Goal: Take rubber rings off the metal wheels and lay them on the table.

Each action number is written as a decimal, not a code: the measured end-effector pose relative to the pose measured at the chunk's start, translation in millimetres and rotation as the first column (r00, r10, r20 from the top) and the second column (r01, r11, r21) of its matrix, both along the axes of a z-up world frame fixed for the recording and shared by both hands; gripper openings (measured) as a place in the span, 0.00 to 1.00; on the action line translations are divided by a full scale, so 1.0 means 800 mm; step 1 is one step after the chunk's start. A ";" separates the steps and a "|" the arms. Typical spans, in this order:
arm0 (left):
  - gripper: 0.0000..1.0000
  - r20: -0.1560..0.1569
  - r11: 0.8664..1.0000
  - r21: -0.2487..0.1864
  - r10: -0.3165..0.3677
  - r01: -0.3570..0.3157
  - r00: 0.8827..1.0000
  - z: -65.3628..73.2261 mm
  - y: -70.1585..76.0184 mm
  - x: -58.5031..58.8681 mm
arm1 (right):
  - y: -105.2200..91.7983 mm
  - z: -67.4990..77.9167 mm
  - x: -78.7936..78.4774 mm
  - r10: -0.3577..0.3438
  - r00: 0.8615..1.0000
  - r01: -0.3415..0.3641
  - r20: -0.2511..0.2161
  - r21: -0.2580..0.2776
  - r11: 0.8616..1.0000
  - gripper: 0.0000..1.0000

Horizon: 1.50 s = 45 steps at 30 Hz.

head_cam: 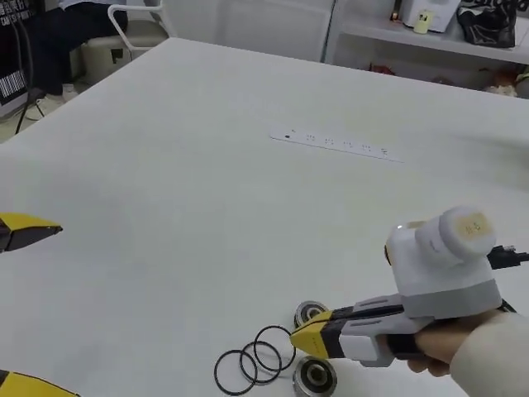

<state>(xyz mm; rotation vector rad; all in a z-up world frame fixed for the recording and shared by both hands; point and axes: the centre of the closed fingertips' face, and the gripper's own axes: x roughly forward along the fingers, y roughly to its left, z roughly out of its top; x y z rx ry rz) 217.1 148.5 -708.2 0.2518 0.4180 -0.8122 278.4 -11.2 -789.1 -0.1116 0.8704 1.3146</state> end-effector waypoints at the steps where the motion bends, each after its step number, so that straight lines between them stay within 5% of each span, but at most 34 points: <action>1: 1.00 -0.001 1.000 -0.002 0.001 -0.001 1.000 0.000 0.000 0.000 | 0.000 -0.001 0.000 0.001 1.000 -0.001 0.002 -0.004 1.000 0.00; 27: 1.00 -0.015 1.000 -0.008 -0.010 0.010 1.000 -0.003 -0.005 0.001 | -0.010 -0.013 0.007 -0.008 1.000 0.009 0.028 -0.047 0.999 0.03; 45: 0.99 -0.011 1.000 0.010 -0.027 0.027 1.000 0.007 -0.005 0.004 | -0.023 0.019 0.024 -0.072 0.995 0.071 0.065 0.016 0.997 0.07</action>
